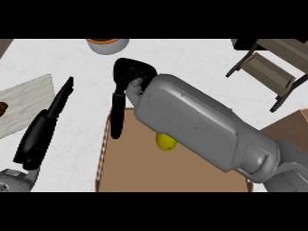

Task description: Pick the pear from the tray and place it in the tiered basket

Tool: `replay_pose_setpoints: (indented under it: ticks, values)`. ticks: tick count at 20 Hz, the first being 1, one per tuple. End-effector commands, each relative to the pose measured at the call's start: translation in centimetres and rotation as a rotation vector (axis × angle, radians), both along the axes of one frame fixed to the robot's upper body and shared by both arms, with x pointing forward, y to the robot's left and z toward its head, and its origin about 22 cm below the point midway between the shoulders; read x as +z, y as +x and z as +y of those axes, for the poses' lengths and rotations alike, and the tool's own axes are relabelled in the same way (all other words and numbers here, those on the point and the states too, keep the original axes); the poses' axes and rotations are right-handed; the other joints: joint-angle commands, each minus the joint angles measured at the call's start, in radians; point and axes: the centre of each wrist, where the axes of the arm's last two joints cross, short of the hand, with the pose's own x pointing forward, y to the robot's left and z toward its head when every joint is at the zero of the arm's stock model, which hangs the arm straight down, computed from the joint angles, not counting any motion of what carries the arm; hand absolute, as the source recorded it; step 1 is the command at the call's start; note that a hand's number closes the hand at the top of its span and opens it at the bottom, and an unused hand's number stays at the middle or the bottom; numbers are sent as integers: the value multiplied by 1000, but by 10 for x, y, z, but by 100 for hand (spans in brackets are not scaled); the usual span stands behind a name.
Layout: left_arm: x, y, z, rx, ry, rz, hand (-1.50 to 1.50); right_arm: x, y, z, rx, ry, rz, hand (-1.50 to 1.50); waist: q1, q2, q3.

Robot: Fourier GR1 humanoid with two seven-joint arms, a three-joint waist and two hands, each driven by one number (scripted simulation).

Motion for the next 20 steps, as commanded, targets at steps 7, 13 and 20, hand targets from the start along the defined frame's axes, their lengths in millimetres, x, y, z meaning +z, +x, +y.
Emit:
replay_pose_setpoints:
  ticks: [7,13,20]
  values:
    - [3,0,16,7,-5,-7,0,-50,-2,7,-89,-350,66,-150,-6,0,0]
    - [-6,-3,1,11,15,1,0,-69,-12,16,-84,-403,82,-150,-5,-1,0]
    - [-13,-11,-6,10,2,16,0,-81,-9,1,-31,-447,156,-150,-15,-3,1]
